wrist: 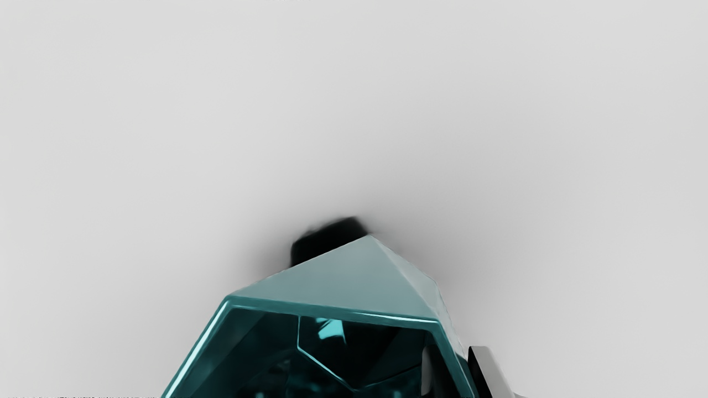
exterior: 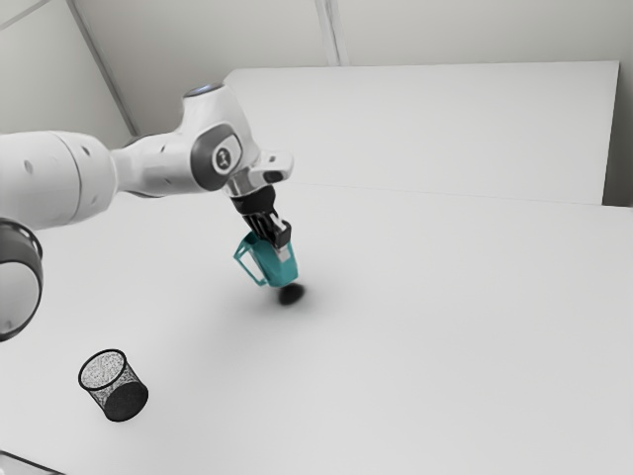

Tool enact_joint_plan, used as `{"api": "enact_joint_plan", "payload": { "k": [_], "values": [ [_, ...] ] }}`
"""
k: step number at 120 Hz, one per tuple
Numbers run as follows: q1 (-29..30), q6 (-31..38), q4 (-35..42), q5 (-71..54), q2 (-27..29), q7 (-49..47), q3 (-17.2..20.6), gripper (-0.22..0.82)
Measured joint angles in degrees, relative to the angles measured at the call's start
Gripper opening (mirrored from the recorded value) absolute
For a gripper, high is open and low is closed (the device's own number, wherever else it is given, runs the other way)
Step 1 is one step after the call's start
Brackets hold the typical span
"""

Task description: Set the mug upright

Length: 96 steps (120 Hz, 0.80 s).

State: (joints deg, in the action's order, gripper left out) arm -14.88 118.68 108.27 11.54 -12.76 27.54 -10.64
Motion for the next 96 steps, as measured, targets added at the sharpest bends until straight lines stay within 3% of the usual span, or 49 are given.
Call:
{"api": "enact_joint_plan", "payload": {
  "k": [56,96],
  "values": [
    [-1.8,6.6,15.4,-9.8,10.1,-5.1,0.1,-0.17],
    [-2.9,7.6,18.5,-13.3,10.0,-9.1,0.1,-0.17]
  ]
}}
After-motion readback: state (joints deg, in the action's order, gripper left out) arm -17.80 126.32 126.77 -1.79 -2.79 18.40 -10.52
